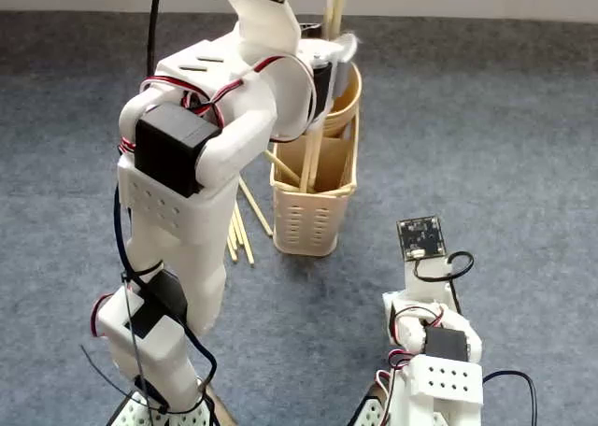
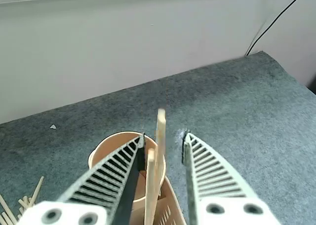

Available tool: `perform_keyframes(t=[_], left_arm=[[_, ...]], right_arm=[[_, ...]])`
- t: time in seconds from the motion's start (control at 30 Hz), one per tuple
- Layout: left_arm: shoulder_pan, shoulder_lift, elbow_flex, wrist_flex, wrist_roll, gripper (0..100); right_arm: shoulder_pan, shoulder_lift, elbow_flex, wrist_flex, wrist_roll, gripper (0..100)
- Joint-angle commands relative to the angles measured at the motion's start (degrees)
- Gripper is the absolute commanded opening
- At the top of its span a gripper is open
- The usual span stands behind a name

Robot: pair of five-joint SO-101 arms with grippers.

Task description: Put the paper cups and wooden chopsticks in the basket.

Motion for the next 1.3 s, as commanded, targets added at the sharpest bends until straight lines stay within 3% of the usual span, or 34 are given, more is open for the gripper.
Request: perform_keyframes(t=[0.0,0.13,0.3,0.4,0.47,0.6,0.7,0.97,1.17,1.27], left_arm=[[-2.0,-2.5,-0.5,0.2,0.3,15],[-8.6,-2.6,-0.5,0.7,0.3,15],[-25.8,-1.7,0.6,5.6,0.2,15],[-34.9,1.6,7.8,7.8,-0.4,15],[-37.3,4.8,16.0,7.7,-5.8,15],[-35.6,13.9,33.1,7.7,-17.6,16],[-32.3,21.8,38.0,7.7,-22.2,21],[-29.1,34.7,34.2,3.0,-22.9,23],[-30.0,41.4,30.6,1.6,-22.9,19],[-30.3,42.4,27.6,2.0,-22.9,12]], right_arm=[[0.5,-0.6,-0.2,-0.8,0.5,0.5],[0.5,-0.6,-0.2,-0.8,0.5,0.5],[0.5,-0.6,-0.2,-0.8,0.5,0.5],[0.5,-0.6,-0.2,-0.8,0.5,0.5],[0.5,-0.6,-0.2,-0.8,0.5,0.5],[0.5,-0.6,-0.2,-0.8,0.6,0.5],[0.5,-0.6,-0.2,-0.8,0.6,0.5],[0.5,-0.6,-0.2,-0.8,0.6,0.5],[0.5,-0.6,-0.2,-0.8,0.6,0.5],[0.5,-0.6,-0.2,-0.8,0.6,0.5]])
